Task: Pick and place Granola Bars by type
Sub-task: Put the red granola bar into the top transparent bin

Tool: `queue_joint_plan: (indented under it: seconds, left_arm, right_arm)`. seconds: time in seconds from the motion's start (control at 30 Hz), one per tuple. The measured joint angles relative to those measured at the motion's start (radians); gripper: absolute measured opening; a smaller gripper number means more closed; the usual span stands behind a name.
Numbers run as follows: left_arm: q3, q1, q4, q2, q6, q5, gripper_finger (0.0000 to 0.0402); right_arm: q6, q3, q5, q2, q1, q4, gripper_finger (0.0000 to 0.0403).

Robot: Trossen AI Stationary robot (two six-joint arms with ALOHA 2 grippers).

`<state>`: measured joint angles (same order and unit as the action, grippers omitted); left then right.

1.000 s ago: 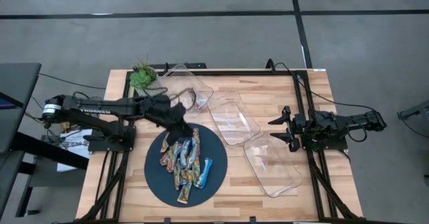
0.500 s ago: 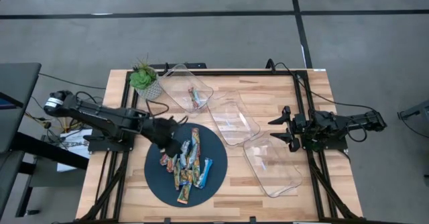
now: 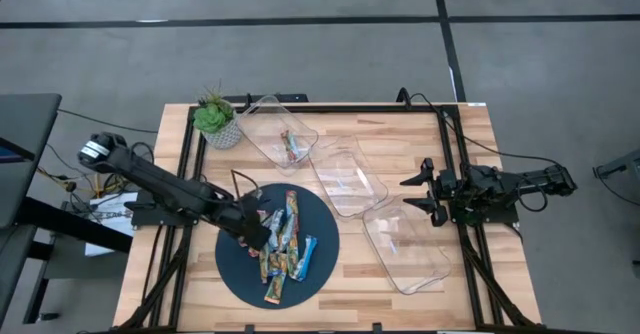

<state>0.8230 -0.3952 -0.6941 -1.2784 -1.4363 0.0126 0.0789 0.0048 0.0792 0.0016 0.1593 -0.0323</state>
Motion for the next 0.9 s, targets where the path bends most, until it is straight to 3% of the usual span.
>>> queue_joint_plan:
  seconds: [0.43, 0.77, 0.9]
  left_arm:
    - [0.000, 0.029, 0.005, -0.152, 0.081, 0.007, 0.0127]
    - [0.000, 0.049, 0.073, -0.155, 0.175, 0.008, 0.0127]
    - [0.000, 0.053, 0.063, -0.155, 0.141, 0.008, 0.0127]
  right_arm:
    - [0.000, 0.000, 0.000, 0.000, 0.000, 0.002, 0.0224]
    - [0.000, 0.000, 0.000, 0.000, 0.000, 0.002, 0.0224]
    - [0.000, 0.000, 0.000, 0.000, 0.000, 0.002, 0.0224]
